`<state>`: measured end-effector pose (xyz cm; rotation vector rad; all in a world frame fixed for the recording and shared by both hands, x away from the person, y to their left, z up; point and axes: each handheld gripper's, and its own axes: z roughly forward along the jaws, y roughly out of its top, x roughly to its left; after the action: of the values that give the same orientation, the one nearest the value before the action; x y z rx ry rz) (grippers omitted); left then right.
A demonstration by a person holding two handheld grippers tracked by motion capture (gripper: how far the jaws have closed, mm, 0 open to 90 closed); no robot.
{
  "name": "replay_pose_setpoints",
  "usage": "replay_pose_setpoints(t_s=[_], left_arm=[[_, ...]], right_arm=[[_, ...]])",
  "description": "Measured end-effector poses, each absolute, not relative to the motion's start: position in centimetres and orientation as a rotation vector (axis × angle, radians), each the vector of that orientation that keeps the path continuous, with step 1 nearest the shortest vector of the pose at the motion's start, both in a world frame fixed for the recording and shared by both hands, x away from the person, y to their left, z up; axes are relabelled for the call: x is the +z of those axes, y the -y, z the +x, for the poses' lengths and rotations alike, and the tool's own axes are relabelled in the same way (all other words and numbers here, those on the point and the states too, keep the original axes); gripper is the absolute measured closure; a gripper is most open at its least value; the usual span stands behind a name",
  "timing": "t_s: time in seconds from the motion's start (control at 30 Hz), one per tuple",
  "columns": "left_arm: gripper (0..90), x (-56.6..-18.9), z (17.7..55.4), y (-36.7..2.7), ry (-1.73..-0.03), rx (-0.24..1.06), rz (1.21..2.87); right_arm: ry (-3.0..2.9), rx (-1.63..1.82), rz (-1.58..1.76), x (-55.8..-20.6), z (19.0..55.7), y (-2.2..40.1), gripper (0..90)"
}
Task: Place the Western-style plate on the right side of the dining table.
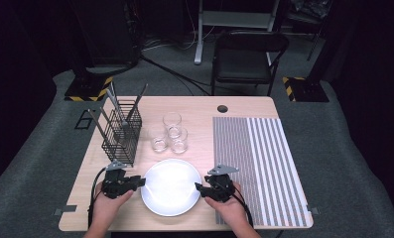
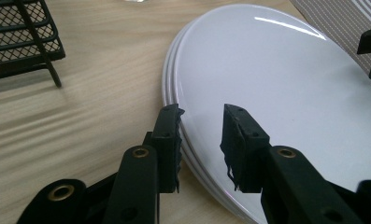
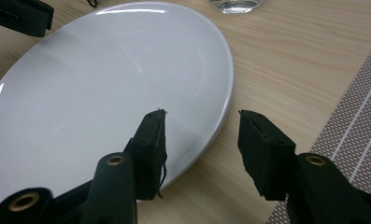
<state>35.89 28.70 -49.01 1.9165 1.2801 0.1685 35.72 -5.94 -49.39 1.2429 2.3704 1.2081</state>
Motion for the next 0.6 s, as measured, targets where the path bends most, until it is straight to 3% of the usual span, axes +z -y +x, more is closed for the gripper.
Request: replay_pose_setpoints(t_s=[0.6], left_arm=[[70.6, -49.19, 35.73, -28.22, -1.271, 0.176, 1.962]], right_arm=[[-2.383, 1.227, 1.26, -49.54, 35.34, 5.87, 47.9]])
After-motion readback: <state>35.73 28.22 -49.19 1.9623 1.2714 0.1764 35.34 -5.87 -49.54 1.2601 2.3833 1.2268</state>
